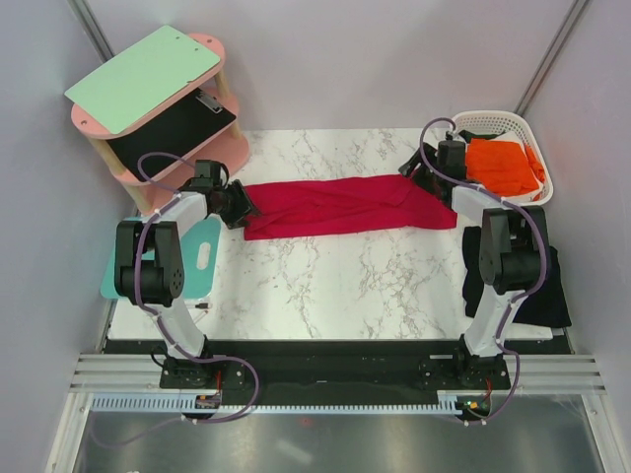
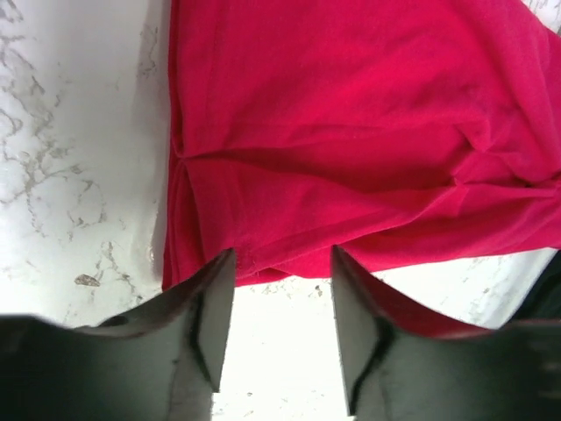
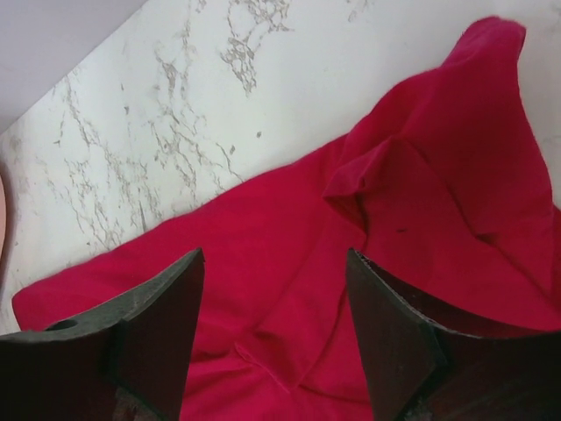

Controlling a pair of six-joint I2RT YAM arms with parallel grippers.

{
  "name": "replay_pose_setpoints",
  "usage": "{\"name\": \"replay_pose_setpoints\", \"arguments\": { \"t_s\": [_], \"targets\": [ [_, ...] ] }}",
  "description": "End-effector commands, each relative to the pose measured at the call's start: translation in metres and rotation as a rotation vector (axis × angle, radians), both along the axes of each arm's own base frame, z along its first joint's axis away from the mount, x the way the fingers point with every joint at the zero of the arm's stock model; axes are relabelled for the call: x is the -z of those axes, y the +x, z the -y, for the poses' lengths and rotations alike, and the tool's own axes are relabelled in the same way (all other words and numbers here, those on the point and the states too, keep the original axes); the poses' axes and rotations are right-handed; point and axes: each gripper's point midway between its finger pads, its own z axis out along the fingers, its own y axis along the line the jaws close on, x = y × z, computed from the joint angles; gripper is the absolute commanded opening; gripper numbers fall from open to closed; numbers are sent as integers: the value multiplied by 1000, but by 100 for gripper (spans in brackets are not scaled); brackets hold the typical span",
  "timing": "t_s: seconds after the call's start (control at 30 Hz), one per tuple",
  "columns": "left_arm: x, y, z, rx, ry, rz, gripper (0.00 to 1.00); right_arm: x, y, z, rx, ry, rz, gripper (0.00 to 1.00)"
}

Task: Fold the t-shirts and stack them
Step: Rotate the tshirt 90 degrees

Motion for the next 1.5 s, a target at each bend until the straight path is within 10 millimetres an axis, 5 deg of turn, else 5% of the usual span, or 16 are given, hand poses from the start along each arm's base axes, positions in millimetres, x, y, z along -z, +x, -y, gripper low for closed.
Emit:
{"name": "replay_pose_setpoints", "arguments": {
  "t_s": [0.0, 0.03, 0.1, 0.13, 0.3, 0.6, 0.63, 0.93, 1.2, 1.47],
  "targets": [
    [-29, 9, 7, 56, 67, 126, 48, -21, -16, -1, -13, -34, 35, 70],
    [-37, 10, 8, 60, 83, 152, 31, -14, -25, 1, -6, -57, 19, 65],
    [-49, 15, 12, 72, 120, 192, 14, -29, -34, 3, -9, -85, 50, 58],
    [-51, 17, 14, 79, 130, 203, 2, -26, -42, 0, -15, -98, 35, 46],
    [-58, 39, 27, 130, 196, 234, 2, -39, -61, -3, -24, -184, 29, 0],
    [-21, 88, 22, 170, 422, 134, 2, 10, -78, 18, 23, -318, -155, 0],
    [-28, 98, 21, 167, 442, 154, 2, 14, -78, 19, 29, -323, -167, 0],
    [-2, 118, 11, 191, 528, 93, 2, 39, -59, 25, 63, -358, -227, 0],
    [36, 107, 7, 190, 546, -36, 2, 66, -45, 24, 51, -383, -268, 0],
    [54, 63, -7, 151, 589, -179, 2, 76, -19, 26, 46, -424, -272, 0]
  ]
}}
